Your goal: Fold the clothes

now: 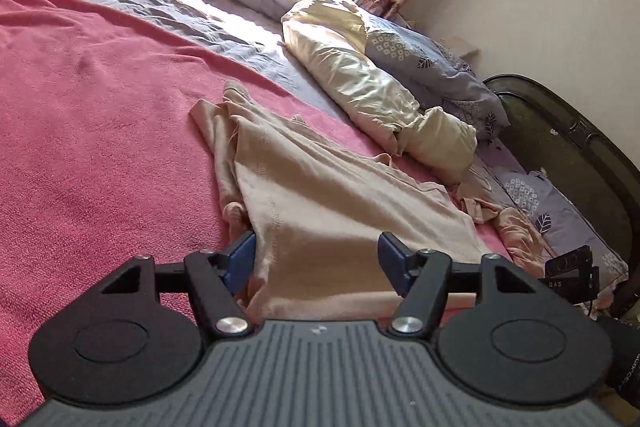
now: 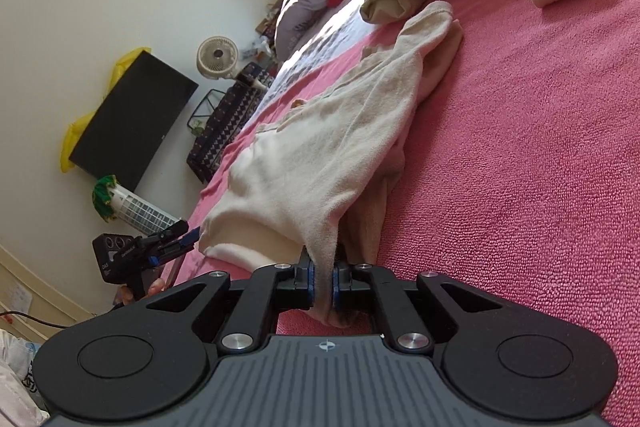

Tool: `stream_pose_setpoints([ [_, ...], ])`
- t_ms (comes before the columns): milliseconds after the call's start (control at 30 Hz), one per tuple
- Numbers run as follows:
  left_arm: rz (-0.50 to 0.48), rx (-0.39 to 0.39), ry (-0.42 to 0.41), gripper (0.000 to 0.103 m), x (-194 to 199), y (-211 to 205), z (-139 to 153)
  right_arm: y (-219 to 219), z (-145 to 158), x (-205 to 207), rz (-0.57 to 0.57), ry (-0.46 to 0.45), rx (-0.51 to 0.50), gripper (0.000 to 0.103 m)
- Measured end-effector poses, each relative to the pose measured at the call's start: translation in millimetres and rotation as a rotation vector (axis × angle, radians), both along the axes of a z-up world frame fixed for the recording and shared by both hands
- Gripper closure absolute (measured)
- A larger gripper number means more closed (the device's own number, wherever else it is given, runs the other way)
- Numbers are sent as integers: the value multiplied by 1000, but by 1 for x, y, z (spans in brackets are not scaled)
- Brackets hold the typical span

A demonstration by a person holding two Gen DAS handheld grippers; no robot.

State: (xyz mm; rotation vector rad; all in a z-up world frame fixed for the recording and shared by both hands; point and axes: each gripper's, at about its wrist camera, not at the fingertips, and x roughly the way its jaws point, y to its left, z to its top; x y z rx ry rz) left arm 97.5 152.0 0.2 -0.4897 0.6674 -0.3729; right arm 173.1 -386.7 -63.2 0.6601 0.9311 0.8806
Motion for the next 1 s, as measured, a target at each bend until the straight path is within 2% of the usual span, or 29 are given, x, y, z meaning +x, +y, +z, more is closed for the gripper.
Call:
stream_pose_setpoints([
  [67,8,-26,28,38,6,6,-6,-1,-1,-1,0,1,2,95],
  [100,-7,-68,37,39,10,9,-9,-1,-1,-1,0,2,3,95],
  [133,-23,-110,46,44,13,12,-11,-1,-1,-1,-1,2,4,95],
  [200,-101,-189,30,48,17,13,-11,-2,-1,-1,-1,3,5,95],
  [233,-124,-196,23,48,19,12,-10,-2,-1,-1,-1,4,6,95],
  [300,-140,-185,41,48,26,9,-10,-2,-1,-1,-1,6,9,95],
  [400,-141,-99,157,48,42,0,-18,-2,-1,-1,-3,7,9,95],
  [500,-126,-71,179,53,39,1,-13,-1,0,-2,-3,7,11,95],
  [533,-119,-61,187,68,37,1,-11,-1,-1,-2,-3,7,12,95],
  [567,-112,-55,196,103,35,2,-9,-1,0,-2,-3,7,12,95],
  [833,-82,-255,187,103,16,25,-6,3,9,-4,3,-8,-31,94],
  [867,-79,-279,186,103,14,28,-5,4,16,-4,14,-18,-54,90],
  [933,-82,-285,177,103,21,37,-2,1,34,-7,50,-80,-72,89],
  [1000,-87,-232,214,103,28,41,-6,-8,41,-8,72,-103,-75,89],
])
